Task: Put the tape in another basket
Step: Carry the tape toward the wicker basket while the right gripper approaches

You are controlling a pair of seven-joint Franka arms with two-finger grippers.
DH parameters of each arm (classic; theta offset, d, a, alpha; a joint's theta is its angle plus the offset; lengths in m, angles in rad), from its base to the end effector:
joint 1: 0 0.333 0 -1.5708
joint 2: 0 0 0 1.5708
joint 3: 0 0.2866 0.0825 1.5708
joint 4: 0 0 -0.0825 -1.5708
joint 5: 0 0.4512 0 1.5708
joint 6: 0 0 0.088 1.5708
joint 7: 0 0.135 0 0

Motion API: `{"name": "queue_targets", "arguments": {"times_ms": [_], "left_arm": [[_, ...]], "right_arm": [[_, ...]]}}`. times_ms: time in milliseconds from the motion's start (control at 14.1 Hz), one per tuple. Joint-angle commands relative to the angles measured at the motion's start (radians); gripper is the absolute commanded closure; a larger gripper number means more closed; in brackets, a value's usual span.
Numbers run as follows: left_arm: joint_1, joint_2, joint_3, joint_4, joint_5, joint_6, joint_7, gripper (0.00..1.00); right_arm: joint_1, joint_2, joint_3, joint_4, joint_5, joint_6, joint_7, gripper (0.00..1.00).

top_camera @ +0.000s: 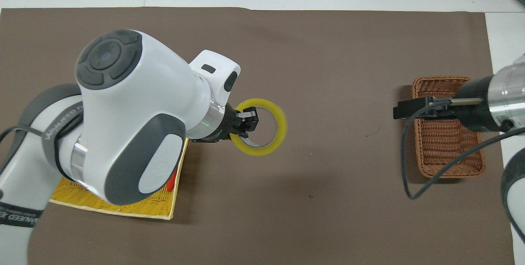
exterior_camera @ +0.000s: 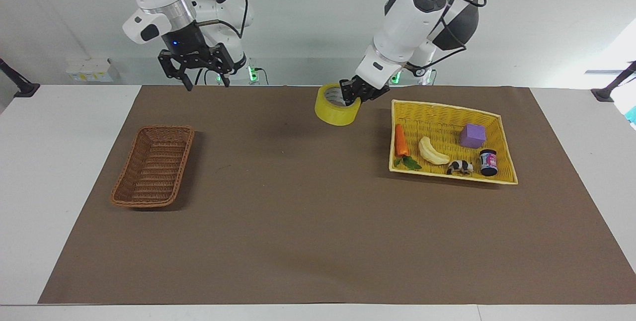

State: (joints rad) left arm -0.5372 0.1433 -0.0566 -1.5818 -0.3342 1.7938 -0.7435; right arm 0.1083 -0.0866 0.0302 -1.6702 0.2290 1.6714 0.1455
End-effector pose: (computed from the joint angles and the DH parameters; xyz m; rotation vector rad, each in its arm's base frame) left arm 0.5432 -0.4091 0.4950 2.8110 0.3017 -0.2213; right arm 0.5993 0.1129 0.5788 -2.9042 0.0291 -0.0796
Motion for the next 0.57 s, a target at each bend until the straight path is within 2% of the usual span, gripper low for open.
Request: {"name": "queue_targets", "arguments": {"times_ms": [0,213,356,498], "left_arm": [[-0.061,0.036,0.018,-0.006,-0.043,0.084,-0.089,1.0],[-0.09,0.09,0.009,0.003,-0.066,0.197,-0.195,1.0],[-0.101,0.093,0.007,0.003,-0.109,0.246,-0.279,1.0],[-0.102,0.11,0.006,0.019,-0.118,0.243,-0.304,1.0]], "right_arm": [[0.01,0.024,-0.001,-0.011,0.11,0.037,-0.014,0.0],[0.019,0.025,-0.001,-0.026,0.248,0.057,-0.03,0.0],[0.062,0.039,-0.001,-0.09,0.271,0.149,-0.101,0.0],[0.062,0.05,-0.003,-0.14,0.271,0.194,-0.183,0.0]]}}
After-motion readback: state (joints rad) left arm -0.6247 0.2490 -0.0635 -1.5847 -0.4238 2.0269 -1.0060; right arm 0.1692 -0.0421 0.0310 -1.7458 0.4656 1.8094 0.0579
